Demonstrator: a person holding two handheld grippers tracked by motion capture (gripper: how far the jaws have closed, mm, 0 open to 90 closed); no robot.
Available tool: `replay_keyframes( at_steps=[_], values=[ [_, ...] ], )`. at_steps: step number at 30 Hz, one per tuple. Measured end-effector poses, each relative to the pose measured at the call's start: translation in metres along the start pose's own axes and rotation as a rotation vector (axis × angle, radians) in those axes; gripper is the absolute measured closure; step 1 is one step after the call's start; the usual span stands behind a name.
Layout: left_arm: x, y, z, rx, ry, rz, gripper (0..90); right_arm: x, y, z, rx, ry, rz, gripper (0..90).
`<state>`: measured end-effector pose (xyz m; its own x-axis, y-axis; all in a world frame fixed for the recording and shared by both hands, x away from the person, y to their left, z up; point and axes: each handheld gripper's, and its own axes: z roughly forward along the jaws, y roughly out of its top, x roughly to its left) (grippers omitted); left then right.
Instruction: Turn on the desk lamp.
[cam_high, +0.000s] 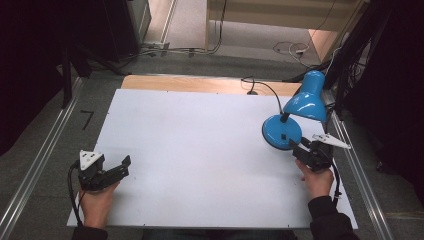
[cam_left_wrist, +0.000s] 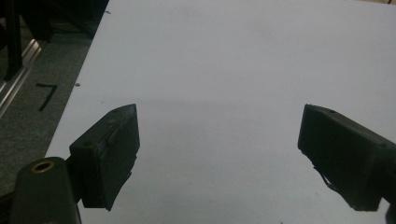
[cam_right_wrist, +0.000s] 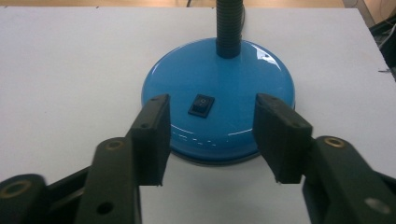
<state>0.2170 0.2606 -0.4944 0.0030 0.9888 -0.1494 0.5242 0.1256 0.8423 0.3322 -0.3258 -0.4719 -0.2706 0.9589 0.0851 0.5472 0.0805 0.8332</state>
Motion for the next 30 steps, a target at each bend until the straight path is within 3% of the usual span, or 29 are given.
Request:
replay_keyframes(
  at_steps=[5, 18, 30],
  values=[
    [0.0, 0.0, 0.0, 0.0, 0.0, -0.001, 13.2, -0.002, 0.001, 0.005, -0.004, 0.009, 0.0, 63.9],
    [0.0, 0.0, 0.0, 0.0, 0.0, -0.002, 13.3, -0.003, 0.005, 0.014, -0.009, -0.016, 0.024, 86.7],
    [0.0, 0.0, 0.0, 0.002, 0.001, -0.005, 13.3, 0.0, 0.007, 0.028, -0.002, -0.012, 0.029, 87.4]
  ],
)
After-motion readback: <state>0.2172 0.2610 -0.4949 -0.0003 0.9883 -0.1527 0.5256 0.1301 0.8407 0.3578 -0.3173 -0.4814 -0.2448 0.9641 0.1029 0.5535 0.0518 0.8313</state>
